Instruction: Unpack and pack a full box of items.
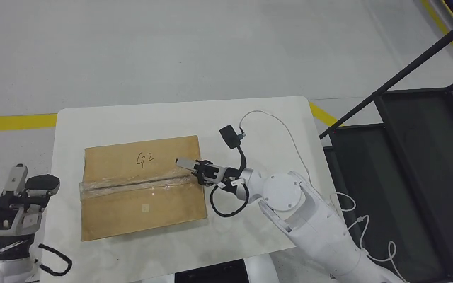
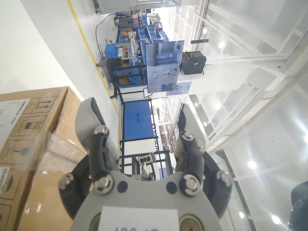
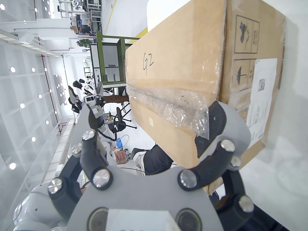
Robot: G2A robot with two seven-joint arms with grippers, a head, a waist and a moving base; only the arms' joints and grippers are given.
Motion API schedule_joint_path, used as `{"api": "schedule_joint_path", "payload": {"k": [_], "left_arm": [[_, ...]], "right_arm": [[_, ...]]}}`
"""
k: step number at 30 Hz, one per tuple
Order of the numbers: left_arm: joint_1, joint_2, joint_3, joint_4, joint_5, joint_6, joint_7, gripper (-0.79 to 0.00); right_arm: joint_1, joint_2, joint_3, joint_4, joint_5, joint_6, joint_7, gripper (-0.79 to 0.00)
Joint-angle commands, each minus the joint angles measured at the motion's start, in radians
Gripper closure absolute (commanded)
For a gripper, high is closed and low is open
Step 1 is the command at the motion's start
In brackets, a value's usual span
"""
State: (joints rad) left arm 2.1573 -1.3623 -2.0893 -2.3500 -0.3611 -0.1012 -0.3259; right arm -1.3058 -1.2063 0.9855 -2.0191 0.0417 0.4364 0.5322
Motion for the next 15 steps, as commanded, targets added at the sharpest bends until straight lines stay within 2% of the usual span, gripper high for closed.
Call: {"api": "schedule_joint_path", "payload": {"k": [1,2,6,9,15], "left_arm": [[-0.020,0.000,0.039,0.000,0.029,0.016,0.009,-0.520],[-0.032,0.000,0.056,0.000,0.043,0.022,0.013,-0.508],[-0.080,0.002,0.126,0.000,0.138,0.059,0.046,-0.502],[-0.098,0.002,0.190,0.000,0.214,0.092,0.075,-0.471],[-0.102,-0.001,0.278,0.000,0.296,0.110,0.125,-0.480]], "right_arm": [[-0.002,0.000,-0.002,0.000,-0.002,-0.002,0.000,-0.582],[-0.002,0.000,-0.003,0.000,-0.004,-0.001,0.001,-0.539],[-0.004,-0.001,-0.007,0.000,-0.003,-0.003,0.000,-0.480],[-0.003,-0.002,-0.011,0.000,-0.002,-0.006,-0.001,-0.465],[-0.004,-0.002,-0.009,0.002,-0.003,-0.009,0.000,-0.409]]}}
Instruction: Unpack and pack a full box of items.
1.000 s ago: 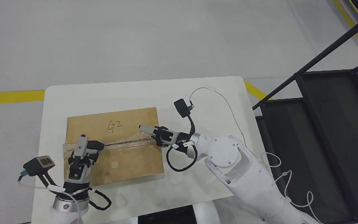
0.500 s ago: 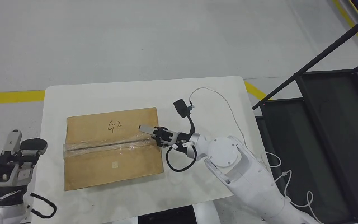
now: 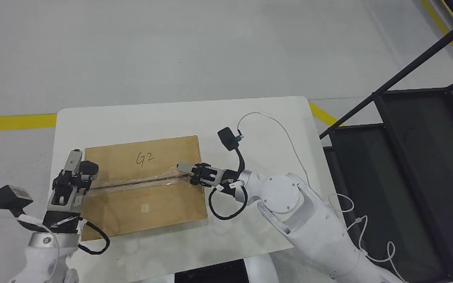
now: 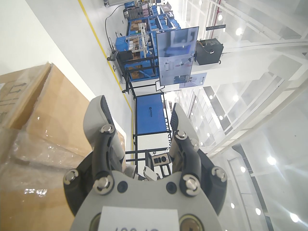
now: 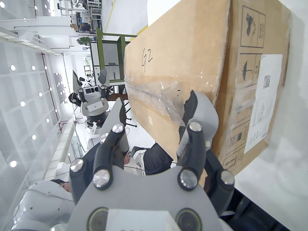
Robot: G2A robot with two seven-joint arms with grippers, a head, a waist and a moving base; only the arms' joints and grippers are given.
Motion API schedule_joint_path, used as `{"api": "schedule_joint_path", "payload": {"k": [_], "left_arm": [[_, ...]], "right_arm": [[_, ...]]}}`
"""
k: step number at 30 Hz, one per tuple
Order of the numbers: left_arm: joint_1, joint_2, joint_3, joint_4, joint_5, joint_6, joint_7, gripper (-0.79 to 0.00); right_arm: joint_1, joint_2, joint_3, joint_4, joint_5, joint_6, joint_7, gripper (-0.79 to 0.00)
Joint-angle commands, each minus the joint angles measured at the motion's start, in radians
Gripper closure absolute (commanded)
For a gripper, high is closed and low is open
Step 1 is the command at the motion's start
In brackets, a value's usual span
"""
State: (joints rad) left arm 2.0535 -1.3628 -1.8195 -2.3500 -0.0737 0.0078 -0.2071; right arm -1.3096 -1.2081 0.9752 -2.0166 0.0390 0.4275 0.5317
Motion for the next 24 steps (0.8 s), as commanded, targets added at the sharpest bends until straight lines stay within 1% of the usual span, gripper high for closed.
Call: {"api": "schedule_joint_path", "payload": {"k": [1,2,5,12,16,24], "left_arm": [[0.004,-0.001,0.015,0.000,0.021,0.003,0.015,-0.471],[0.006,-0.001,0.021,0.000,0.029,0.002,0.020,-0.468],[0.017,-0.002,0.034,0.000,0.048,0.004,0.032,-0.453],[0.042,-0.003,0.048,0.000,0.064,-0.009,0.045,-0.453],[0.051,-0.003,0.052,0.000,0.067,-0.002,0.050,-0.449],[0.060,-0.003,0.070,0.000,0.083,0.021,0.048,-0.459]], "right_arm": [[-0.001,0.001,0.003,-0.001,0.000,0.000,0.002,-0.403],[-0.002,0.001,0.006,-0.001,0.000,-0.001,0.004,-0.385],[-0.005,0.003,0.014,-0.003,-0.001,-0.002,0.007,-0.376],[-0.018,0.007,0.036,-0.020,-0.004,-0.005,0.013,-0.363],[-0.036,0.010,0.055,-0.037,0.005,-0.024,0.013,-0.351],[-0.073,0.021,0.103,-0.070,0.003,-0.061,0.028,-0.360]]}}
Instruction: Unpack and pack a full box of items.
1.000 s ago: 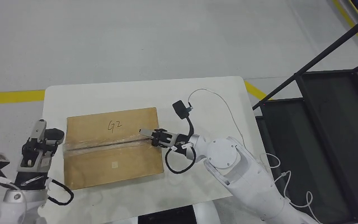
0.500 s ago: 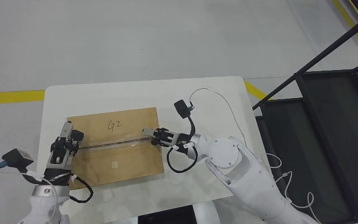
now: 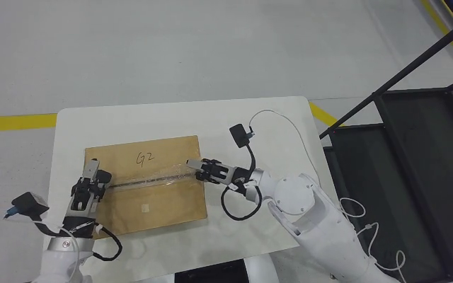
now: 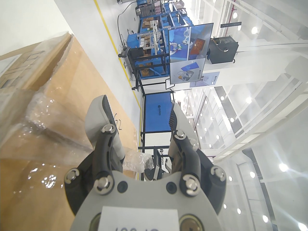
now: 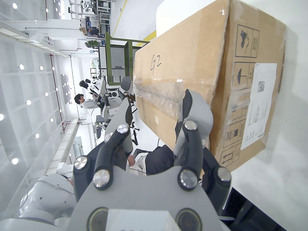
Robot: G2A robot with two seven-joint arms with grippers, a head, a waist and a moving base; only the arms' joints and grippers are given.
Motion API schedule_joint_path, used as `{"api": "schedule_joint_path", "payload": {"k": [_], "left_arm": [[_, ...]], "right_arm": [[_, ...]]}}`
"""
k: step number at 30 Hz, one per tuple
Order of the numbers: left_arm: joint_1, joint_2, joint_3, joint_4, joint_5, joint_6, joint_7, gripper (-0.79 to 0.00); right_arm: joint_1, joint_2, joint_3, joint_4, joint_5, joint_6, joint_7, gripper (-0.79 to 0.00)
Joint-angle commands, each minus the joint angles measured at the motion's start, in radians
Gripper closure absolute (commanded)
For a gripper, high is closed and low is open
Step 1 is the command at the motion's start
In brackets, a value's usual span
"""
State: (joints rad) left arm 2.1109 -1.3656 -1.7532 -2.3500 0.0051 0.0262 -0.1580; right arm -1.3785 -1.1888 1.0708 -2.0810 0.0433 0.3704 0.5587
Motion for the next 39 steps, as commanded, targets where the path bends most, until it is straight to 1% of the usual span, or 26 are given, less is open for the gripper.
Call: {"api": "schedule_joint_path", "payload": {"k": [1,13,19,23,25,26,28,29,31,33,37,39], "left_arm": [[0.004,0.000,0.006,0.000,0.006,0.005,-0.001,-0.459],[0.021,0.001,0.056,0.000,0.056,0.012,-0.004,-0.446],[0.031,0.002,0.096,0.000,0.097,0.012,-0.009,-0.459],[0.041,0.003,0.117,0.000,0.092,0.020,-0.019,-0.456],[0.042,0.004,0.124,0.000,0.101,0.018,-0.018,-0.453],[0.043,0.004,0.128,0.000,0.105,0.015,-0.016,-0.465],[0.041,0.003,0.134,0.000,0.088,-0.004,-0.001,-0.456],[0.039,0.003,0.133,0.000,0.073,-0.017,0.004,-0.465],[0.037,0.002,0.118,0.000,0.036,-0.052,0.019,-0.499],[0.042,0.002,0.088,0.000,-0.017,-0.088,0.029,-0.557],[0.065,0.002,-0.018,0.000,-0.129,-0.155,0.037,-0.619],[0.083,0.002,-0.073,0.000,-0.206,-0.171,0.029,-0.674]], "right_arm": [[-0.009,0.003,0.014,-0.010,-0.002,-0.007,0.001,-0.357],[-0.053,0.019,0.111,-0.102,-0.008,-0.077,0.023,-0.363],[-0.070,0.029,0.169,-0.164,-0.026,-0.072,0.057,-0.366],[-0.052,0.032,0.151,-0.185,-0.051,-0.053,0.089,-0.363],[-0.036,0.030,0.126,-0.184,-0.061,-0.042,0.093,-0.366],[-0.026,0.029,0.112,-0.180,-0.062,-0.037,0.092,-0.363],[0.000,0.026,0.074,-0.169,-0.069,-0.025,0.103,-0.357],[0.019,0.024,0.052,-0.164,-0.084,-0.014,0.113,-0.360],[0.059,0.019,0.004,-0.154,-0.107,0.005,0.120,-0.369],[0.103,0.011,-0.042,-0.134,-0.116,0.029,0.115,-0.385],[0.209,-0.010,-0.131,-0.092,-0.121,0.071,0.106,-0.465],[0.265,-0.022,-0.172,-0.067,-0.114,0.094,0.104,-0.496]]}}
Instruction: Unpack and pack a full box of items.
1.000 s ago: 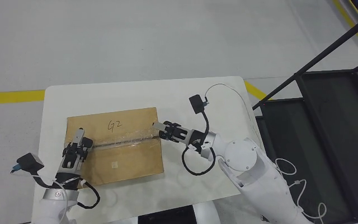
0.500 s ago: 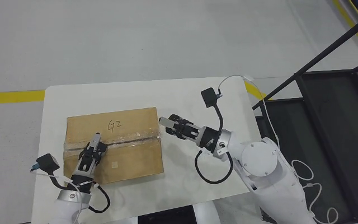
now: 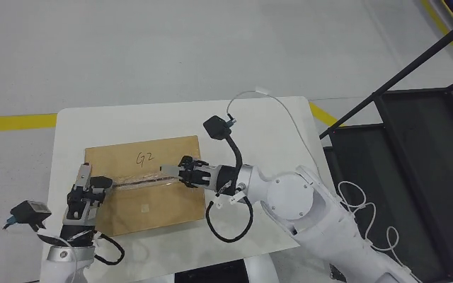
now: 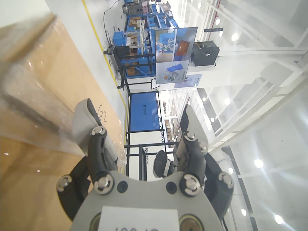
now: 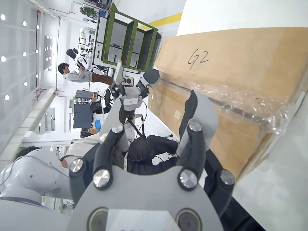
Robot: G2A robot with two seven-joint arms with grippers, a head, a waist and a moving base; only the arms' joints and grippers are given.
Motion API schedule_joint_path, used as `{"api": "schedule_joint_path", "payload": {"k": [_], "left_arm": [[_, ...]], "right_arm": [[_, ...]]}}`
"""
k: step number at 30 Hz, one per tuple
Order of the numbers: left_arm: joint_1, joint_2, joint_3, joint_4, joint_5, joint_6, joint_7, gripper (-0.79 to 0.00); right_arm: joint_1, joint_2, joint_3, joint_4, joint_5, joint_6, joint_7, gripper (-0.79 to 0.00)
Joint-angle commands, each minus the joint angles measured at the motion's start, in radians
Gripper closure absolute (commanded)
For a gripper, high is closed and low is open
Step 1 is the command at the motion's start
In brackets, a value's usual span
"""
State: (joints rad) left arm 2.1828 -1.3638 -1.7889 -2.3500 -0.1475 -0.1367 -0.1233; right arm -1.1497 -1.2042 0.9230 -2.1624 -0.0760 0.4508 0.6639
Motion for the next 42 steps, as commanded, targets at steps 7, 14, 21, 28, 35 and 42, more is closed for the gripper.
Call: {"api": "schedule_joint_path", "payload": {"k": [7,14,21,28,35,42], "left_arm": [[0.054,-0.003,-0.227,0.000,-0.283,-0.047,-0.043,-0.785],[0.080,-0.008,-0.405,0.040,-0.607,0.031,-0.098,-0.785],[0.043,-0.007,-0.493,0.204,-0.768,0.128,-0.153,-0.785],[0.034,-0.007,-0.494,0.231,-0.755,0.135,-0.141,-0.785],[0.034,-0.007,-0.494,0.231,-0.755,0.135,-0.141,-0.785],[0.034,-0.007,-0.494,0.231,-0.755,0.135,-0.141,-0.785]], "right_arm": [[0.235,-0.062,-0.177,0.110,0.038,0.125,0.000,-0.699],[0.417,-0.144,-0.325,0.230,0.116,0.214,-0.032,-0.785],[0.561,-0.251,-0.441,0.382,0.237,0.233,-0.103,-0.785],[0.656,-0.369,-0.546,0.540,0.326,0.242,-0.170,-0.785],[0.714,-0.477,-0.611,0.667,0.374,0.241,-0.203,-0.785],[0.745,-0.562,-0.623,0.763,0.402,0.295,-0.258,-0.785]]}}
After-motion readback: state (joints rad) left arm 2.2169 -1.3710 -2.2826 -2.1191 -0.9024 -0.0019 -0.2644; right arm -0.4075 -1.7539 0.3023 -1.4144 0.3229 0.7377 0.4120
